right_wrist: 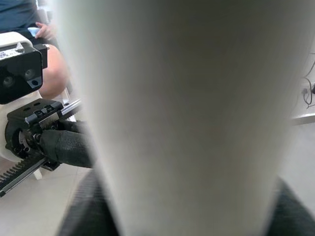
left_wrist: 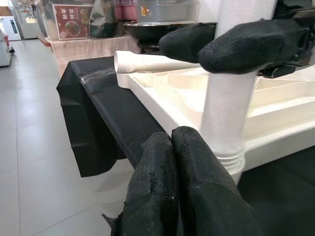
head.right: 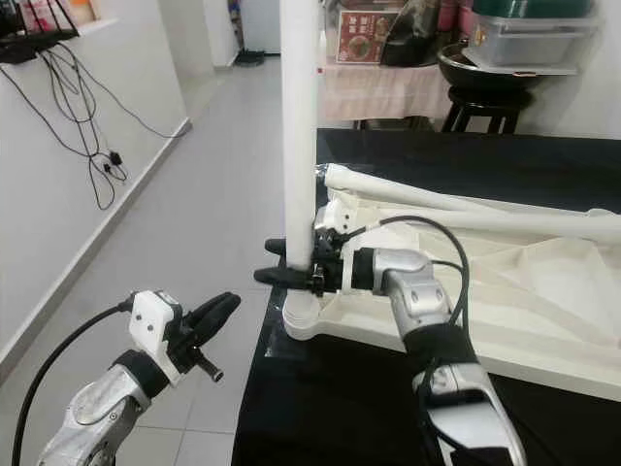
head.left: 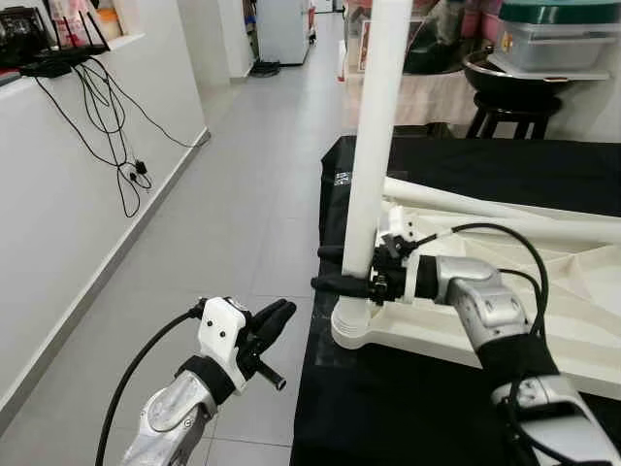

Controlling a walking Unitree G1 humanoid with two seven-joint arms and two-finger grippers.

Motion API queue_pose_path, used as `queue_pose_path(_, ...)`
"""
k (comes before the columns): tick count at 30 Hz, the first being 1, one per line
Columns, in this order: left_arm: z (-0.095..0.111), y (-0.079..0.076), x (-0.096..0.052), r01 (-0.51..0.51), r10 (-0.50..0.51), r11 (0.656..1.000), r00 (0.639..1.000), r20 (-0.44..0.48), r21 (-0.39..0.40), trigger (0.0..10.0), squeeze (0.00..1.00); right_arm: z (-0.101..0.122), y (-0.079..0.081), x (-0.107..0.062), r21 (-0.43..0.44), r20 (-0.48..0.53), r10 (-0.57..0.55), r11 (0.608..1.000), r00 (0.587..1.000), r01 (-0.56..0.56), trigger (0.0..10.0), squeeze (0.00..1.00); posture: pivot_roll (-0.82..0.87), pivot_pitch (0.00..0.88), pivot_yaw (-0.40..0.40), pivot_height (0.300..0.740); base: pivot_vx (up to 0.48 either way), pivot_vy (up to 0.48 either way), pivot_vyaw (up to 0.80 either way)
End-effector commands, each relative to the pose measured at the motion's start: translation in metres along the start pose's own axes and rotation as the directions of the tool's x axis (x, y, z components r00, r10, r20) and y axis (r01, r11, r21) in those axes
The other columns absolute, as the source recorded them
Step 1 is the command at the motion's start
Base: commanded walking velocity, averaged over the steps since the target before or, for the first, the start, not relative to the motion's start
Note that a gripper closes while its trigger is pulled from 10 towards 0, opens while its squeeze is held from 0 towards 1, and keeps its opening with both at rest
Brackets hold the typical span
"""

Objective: Building children table

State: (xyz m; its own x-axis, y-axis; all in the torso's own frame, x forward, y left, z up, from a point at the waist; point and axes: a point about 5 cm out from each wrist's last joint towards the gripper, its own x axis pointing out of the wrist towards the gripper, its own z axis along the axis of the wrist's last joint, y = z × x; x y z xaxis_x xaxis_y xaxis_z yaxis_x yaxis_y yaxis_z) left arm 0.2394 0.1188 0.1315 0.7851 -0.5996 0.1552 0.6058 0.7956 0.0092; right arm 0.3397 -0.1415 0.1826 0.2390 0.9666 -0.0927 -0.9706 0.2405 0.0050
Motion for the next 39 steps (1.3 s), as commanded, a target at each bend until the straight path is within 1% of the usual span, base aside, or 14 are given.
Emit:
queue_pose_path(1, -0.004, -0.001, -0.002, 0.002, -0.002, 1.0, 1.0, -0.015, -0.011, 10.0, 0.0, 0.001, 0.0, 0.003, 0.002, 0.01, 0.039, 0.999, 0.999, -0.039, 0.0, 0.0, -0.03, 0.0, 0.024, 0.74, 0.0, 0.0, 0.0)
queue_pose_path(12, -0.002, -0.002, -0.003, 0.001, -0.001, 1.0, 1.0, -0.008, -0.015, 10.0, 0.0, -0.022, 0.012, 0.004, 0.015, 0.031, -0.289, 0.957, 0.957, 0.289, 0.0, 0.0, -0.05, 0.0, 0.005, 0.74, 0.0, 0.0, 0.0)
queue_pose_path(13, -0.002, -0.002, -0.003, 0.0, 0.0, 1.0, 1.0, -0.007, -0.015, 10.0, 0.0, -0.028, 0.012, 0.009, 0.102, 0.088, -0.55, 0.834, 0.83, 0.542, 0.0, 0.0, -0.05, 0.002, 0.002, 0.74, 0.0, 0.0, 0.0)
queue_pose_path(14, -0.002, -0.002, -0.003, 0.0, 0.0, 1.0, 1.0, -0.007, -0.015, 10.0, 0.0, -0.028, 0.012, 0.009, 0.102, 0.088, -0.55, 0.834, 0.83, 0.542, 0.0, 0.0, -0.05, 0.002, 0.002, 0.74, 0.0, 0.0, 0.0)
queue_pose_path(15, -0.001, -0.001, -0.004, -0.001, 0.001, 1.0, 1.0, -0.006, -0.014, 10.0, 0.0, -0.04, 0.012, 0.008, 0.236, 0.077, -0.802, 0.592, 0.592, 0.771, 0.0, 0.0, -0.07, 0.005, 0.0, 0.74, 0.0, 0.0, 0.0)
queue_pose_path(16, -0.001, -0.001, -0.005, -0.006, 0.006, 1.0, 1.0, -0.002, -0.012, 10.0, 0.0, -0.067, 0.029, 0.007, 0.214, -0.086, -0.879, 0.444, 0.469, 0.87, 0.0, 0.0, -0.07, 0.006, 0.0, 0.74, 0.0, 0.0, 0.0)
queue_pose_path(20, -0.001, 0.0, -0.005, -0.012, 0.012, 1.0, 1.0, 0.0, -0.004, 10.0, 0.0, -0.059, 0.031, 0.012, -0.007, -0.046, -0.8, 0.599, 0.598, 0.801, 0.0, 0.0, -0.08, 0.0, 0.01, 0.74, 0.0, 0.0, 0.0)
queue_pose_path(26, -0.002, 0.0, -0.005, -0.009, 0.009, 1.0, 1.0, 0.001, -0.013, 10.0, 0.0, -0.056, 0.031, 0.021, -0.048, -0.05, -0.763, 0.646, 0.644, 0.762, 0.0, 0.0, -0.07, 0.0, 0.005, 0.74, 0.0, 0.0, 0.0)
queue_pose_path(27, -0.002, 0.0, -0.005, -0.014, 0.014, 1.0, 1.0, 0.002, -0.008, 10.0, 0.0, -0.053, 0.032, 0.021, -0.051, -0.043, -0.772, 0.636, 0.635, 0.77, 1.1, 0.0, -0.06, 0.0, 0.002, 0.74, 0.0, 0.0, 0.0)
queue_pose_path(28, -0.002, 0.0, -0.005, -0.017, 0.017, 1.0, 1.0, 0.002, -0.005, 10.0, 0.0, -0.053, 0.032, 0.018, -0.024, -0.04, -0.783, 0.622, 0.621, 0.782, 10.0, 0.0, -0.06, 0.0, 0.007, 0.74, 0.0, 0.0, 0.0)
queue_pose_path(29, -0.002, 0.0, -0.005, -0.016, 0.016, 1.0, 1.0, 0.001, -0.004, 10.0, 0.0, -0.052, 0.032, 0.017, -0.003, -0.038, -0.802, 0.596, 0.596, 0.803, 10.0, 0.0, -0.06, 0.0, 0.007, 0.74, 0.0, 0.0, 0.0)
queue_pose_path(30, -0.002, 0.0, -0.004, -0.013, 0.013, 1.0, 1.0, 0.0, -0.007, 10.0, 0.0, -0.049, 0.032, 0.017, 0.024, -0.027, -0.798, 0.601, 0.602, 0.799, 10.0, 0.2, -0.06, 0.0, 0.012, 0.74, 0.0, 0.0, 0.0)
queue_pose_path(31, -0.002, 0.0, -0.004, -0.007, 0.007, 1.0, 1.0, -0.002, -0.012, 10.0, 0.0, -0.043, 0.032, 0.022, 0.064, -0.003, -0.758, 0.651, 0.653, 0.756, 10.0, 1.0, -0.06, 0.0, 0.015, 0.74, 0.0, 0.0, 0.0)
queue_pose_path(39, -0.003, -0.001, -0.003, 0.003, -0.003, 1.0, 1.0, -0.008, -0.015, 10.0, 0.0, -0.025, 0.038, 0.033, 0.088, 0.087, -0.398, 0.916, 0.913, 0.391, 10.0, 1.0, -0.05, 0.0, 0.023, 0.74, 0.0, 0.0, 0.0)
